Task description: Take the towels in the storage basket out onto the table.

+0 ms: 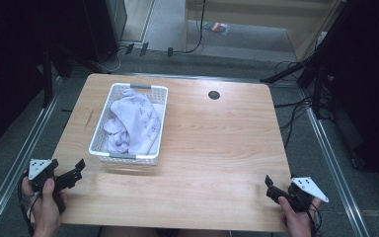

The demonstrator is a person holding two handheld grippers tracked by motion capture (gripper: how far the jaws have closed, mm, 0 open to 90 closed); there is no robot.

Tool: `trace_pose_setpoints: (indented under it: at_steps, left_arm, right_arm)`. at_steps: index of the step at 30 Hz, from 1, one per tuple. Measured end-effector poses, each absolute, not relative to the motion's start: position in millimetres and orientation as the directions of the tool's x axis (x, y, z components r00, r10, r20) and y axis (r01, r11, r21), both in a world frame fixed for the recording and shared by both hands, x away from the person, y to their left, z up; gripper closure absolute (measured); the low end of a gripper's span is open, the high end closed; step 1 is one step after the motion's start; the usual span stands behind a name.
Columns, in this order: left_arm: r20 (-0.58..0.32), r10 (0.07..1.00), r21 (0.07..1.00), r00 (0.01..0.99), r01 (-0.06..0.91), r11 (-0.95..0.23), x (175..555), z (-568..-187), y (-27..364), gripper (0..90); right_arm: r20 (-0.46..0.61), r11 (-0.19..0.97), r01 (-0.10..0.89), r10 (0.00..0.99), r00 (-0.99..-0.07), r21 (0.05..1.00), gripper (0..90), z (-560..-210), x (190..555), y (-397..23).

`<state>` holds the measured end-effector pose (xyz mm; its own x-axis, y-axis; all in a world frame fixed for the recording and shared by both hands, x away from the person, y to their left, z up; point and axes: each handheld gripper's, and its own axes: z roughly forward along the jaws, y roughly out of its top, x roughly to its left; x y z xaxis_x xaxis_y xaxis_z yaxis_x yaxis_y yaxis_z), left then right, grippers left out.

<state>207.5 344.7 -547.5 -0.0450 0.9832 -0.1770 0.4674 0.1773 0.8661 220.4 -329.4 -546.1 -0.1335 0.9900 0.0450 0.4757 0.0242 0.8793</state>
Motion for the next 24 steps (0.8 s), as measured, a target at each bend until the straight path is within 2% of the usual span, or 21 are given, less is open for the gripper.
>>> trace_pose_setpoints:
  at_steps: [4,7,8,9,11,14,24]
  left_arm:
    - [-0.240,0.971,0.871,-0.009,0.440,0.219,206,-541,353,6.0]
    - [-0.246,0.969,0.857,0.003,0.467,0.217,202,-530,352,5.5]
    - [-0.246,0.969,0.857,0.003,0.467,0.217,202,-530,352,2.4]
    - [-0.265,0.962,0.862,0.062,0.463,0.207,201,-522,349,0.0]
    - [-0.270,0.959,0.865,0.086,0.459,0.202,200,-517,346,0.0]
    - [-0.259,0.958,0.878,0.125,0.444,0.180,203,-501,334,0.0]
    - [-0.206,0.964,0.863,0.166,0.495,0.100,236,-469,299,0.0]
  right_arm:
    - [0.046,0.024,0.474,0.990,-0.136,0.880,7.9,-546,221,-329]
    - [0.043,0.027,0.473,0.989,-0.138,0.881,7.9,-546,220,-329]
    - [0.043,0.027,0.473,0.989,-0.138,0.881,7.9,-546,220,-329]
    - [0.041,0.030,0.473,0.989,-0.139,0.881,7.9,-546,221,-329]
    - [0.042,0.028,0.474,0.990,-0.137,0.880,7.9,-546,221,-329]
    - [0.042,0.028,0.474,0.990,-0.136,0.880,7.9,-546,221,-329]
    - [0.040,0.029,0.473,0.990,-0.136,0.881,7.9,-546,221,-329]
